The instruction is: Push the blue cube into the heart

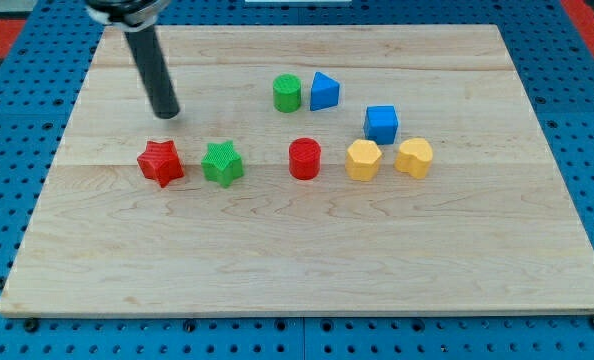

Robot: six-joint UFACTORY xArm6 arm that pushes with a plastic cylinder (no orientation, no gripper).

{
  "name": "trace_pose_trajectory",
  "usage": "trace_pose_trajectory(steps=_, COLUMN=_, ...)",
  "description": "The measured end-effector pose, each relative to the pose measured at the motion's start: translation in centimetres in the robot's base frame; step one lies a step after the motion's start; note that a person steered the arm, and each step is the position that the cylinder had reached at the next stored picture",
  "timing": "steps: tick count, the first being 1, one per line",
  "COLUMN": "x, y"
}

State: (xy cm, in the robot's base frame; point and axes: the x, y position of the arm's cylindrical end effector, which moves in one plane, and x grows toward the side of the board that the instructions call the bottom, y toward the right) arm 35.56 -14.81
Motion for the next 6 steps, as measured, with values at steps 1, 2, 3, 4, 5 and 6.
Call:
trace_pose_trajectory(steps=1, x=-1.5, y=8.0)
trace_pose_trajectory(steps=2, x=-0.3, y=15.0)
trace_pose_trajectory(steps=3, x=0.2, y=19.5)
trace_pose_trajectory(steps=4, x=1.0, y=23.3)
trace_pose_trajectory(steps=5, x=1.9, y=26.9)
trace_pose_trajectory(steps=6, x=1.5, y=27.3)
